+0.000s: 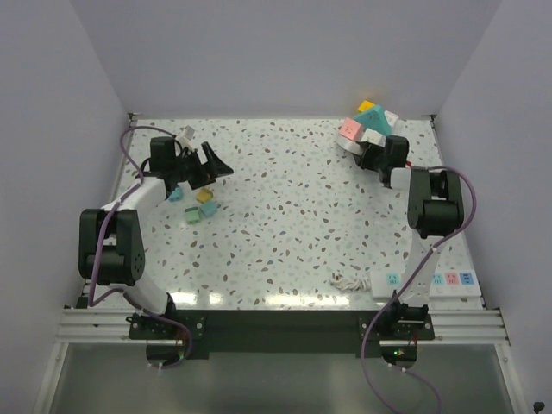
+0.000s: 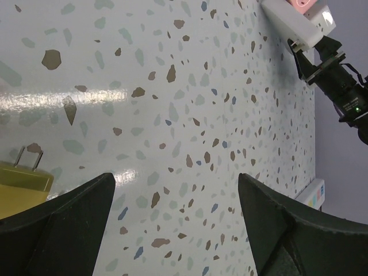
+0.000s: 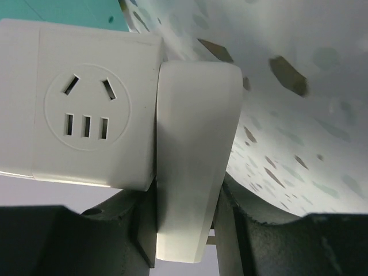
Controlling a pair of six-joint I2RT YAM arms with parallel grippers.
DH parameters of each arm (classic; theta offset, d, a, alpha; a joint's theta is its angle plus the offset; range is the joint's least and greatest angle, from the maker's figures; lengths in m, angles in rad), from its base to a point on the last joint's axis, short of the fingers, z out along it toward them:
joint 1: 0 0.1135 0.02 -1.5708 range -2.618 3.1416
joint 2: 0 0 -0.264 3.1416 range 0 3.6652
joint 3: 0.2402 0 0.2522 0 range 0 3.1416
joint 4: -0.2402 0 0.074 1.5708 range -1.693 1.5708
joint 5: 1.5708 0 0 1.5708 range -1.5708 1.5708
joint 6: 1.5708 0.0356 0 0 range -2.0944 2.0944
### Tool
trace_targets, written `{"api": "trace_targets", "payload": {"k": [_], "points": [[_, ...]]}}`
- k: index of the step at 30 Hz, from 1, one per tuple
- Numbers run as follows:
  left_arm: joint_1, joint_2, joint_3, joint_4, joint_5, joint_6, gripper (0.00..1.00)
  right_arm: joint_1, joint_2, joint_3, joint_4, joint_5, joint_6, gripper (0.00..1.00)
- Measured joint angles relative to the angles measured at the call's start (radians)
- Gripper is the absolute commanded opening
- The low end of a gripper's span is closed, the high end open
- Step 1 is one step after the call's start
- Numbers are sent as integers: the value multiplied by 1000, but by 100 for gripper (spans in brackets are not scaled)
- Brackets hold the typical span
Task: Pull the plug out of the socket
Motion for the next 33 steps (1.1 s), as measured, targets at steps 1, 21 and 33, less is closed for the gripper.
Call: {"api": "trace_targets", "payload": {"k": [1, 21, 33], "points": [[0, 0, -1, 1, 0, 0, 93, 0, -25, -30, -5, -12, -22, 0], [-186, 34, -20, 6, 218, 153, 98, 218, -230, 82, -911, -454, -1382, 0], [-346, 39, 5, -76, 226, 404, 100, 357, -248, 42, -1177, -532, -1598, 0]]}}
